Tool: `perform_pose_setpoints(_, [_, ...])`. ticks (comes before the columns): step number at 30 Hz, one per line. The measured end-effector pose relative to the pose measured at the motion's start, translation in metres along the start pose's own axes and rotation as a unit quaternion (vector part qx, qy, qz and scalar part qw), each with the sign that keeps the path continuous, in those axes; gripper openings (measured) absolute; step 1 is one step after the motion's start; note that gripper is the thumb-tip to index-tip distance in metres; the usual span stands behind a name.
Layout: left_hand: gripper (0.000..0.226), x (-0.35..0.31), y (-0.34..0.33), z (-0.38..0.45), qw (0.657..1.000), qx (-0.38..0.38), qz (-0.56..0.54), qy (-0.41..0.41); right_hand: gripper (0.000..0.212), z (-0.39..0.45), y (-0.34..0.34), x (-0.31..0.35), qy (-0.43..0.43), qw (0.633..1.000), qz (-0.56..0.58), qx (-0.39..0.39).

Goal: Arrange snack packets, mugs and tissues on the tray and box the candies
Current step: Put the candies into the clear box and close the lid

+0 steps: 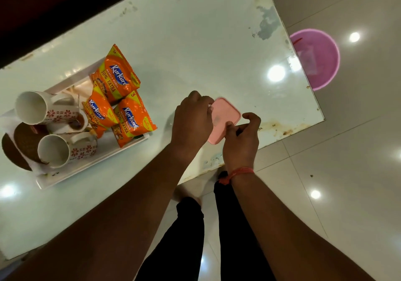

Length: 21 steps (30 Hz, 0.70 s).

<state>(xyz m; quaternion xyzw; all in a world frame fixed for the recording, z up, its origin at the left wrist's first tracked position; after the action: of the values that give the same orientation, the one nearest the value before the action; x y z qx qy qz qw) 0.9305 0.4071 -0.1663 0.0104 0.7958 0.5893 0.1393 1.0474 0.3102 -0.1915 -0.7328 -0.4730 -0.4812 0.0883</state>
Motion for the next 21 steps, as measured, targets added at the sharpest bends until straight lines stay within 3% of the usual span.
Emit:
perform_pose_setpoints(5, [0.032, 0.002, -0.01, 0.004, 1.0, 0.011, 0.0, -0.005, 0.03, 0.007, -0.003, 0.001, 0.035, 0.998, -0.054, 0.015])
perform_pose_setpoints(11, [0.064, 0.002, -0.028, -0.001, 0.99, 0.035, 0.083, -0.107, 0.042, 0.001, -0.013, 0.0, 0.088, 0.986, -0.123, 0.07])
perform_pose_setpoints(21, [0.059, 0.01, -0.041, 0.005, 0.99, 0.027, 0.048, -0.131, 0.066, 0.009, -0.022, -0.011, 0.128, 0.977, -0.132, 0.109])
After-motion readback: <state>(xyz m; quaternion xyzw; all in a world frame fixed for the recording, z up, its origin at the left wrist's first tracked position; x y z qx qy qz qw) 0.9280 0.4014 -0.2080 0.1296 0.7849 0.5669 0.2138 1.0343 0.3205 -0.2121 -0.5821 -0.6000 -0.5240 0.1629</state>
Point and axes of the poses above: each hand's wrist, its own z-axis towards the middle knuckle, its own y-axis out of the back of the hand, x = y × z, the point moved 6 cm from there along z, towards the middle knuckle, and after that the axes turned 15 degrees about z, right-handed, at the moved point
